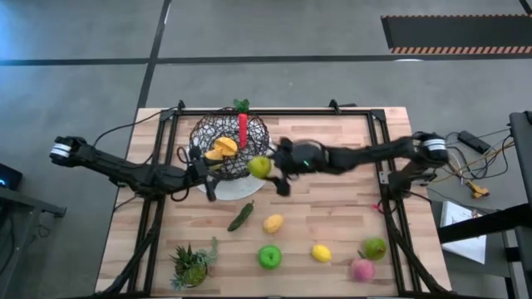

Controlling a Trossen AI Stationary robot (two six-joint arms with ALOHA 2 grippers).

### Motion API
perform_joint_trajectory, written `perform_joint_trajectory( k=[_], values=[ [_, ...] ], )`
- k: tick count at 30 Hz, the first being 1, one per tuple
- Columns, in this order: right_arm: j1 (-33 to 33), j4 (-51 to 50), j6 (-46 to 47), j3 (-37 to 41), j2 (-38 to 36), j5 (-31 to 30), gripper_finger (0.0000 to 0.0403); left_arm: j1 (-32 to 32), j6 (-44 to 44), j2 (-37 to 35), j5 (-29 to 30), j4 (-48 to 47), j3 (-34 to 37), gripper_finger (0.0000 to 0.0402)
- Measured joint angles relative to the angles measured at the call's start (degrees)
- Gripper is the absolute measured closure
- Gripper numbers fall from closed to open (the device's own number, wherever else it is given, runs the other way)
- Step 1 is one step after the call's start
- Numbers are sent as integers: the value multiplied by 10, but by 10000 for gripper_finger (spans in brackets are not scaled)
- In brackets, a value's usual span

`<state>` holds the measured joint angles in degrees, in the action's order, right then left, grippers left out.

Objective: Build produce basket
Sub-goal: Put the right green apple into the wire basket

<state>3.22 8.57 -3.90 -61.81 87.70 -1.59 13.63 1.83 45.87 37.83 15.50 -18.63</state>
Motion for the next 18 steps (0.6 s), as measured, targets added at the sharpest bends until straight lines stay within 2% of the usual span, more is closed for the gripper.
perform_joint_trajectory(
  k=[4,7,12,18],
  values=[
    [57,-92,-22,-133,96,39,115,6,-15,-17,53,-22,1,217],
    [90,-187,-36,-242,177,45,115,6,-15,-29,81,-36,1,217],
    [127,-329,-50,-412,295,52,114,6,-15,-35,99,-41,1,217],
    [148,-482,-51,-565,411,91,106,6,-15,-23,103,-41,1,217]
  ],
)
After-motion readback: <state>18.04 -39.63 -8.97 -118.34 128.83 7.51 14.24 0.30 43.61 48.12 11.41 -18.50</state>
